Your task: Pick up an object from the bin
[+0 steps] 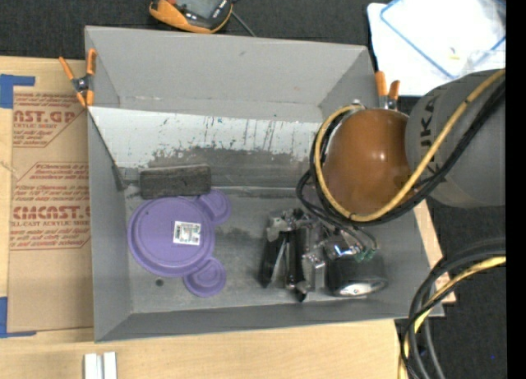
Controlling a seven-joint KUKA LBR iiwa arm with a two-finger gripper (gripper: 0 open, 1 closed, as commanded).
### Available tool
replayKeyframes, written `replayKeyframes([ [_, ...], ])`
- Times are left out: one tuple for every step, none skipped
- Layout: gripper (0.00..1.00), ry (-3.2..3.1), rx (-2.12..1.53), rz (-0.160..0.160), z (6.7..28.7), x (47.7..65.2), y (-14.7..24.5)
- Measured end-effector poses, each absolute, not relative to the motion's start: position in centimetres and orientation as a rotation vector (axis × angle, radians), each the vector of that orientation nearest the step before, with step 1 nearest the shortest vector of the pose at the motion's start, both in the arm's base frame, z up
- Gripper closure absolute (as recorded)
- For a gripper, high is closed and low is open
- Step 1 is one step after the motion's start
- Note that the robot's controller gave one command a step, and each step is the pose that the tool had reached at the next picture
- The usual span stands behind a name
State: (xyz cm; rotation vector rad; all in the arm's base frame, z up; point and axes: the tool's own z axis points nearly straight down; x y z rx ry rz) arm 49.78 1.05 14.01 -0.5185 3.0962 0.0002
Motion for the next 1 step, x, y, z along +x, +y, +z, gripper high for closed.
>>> replayKeyframes([
  [0.00, 3.059, -0.694, -0.001, 14.98, 50.32, 1.59],
])
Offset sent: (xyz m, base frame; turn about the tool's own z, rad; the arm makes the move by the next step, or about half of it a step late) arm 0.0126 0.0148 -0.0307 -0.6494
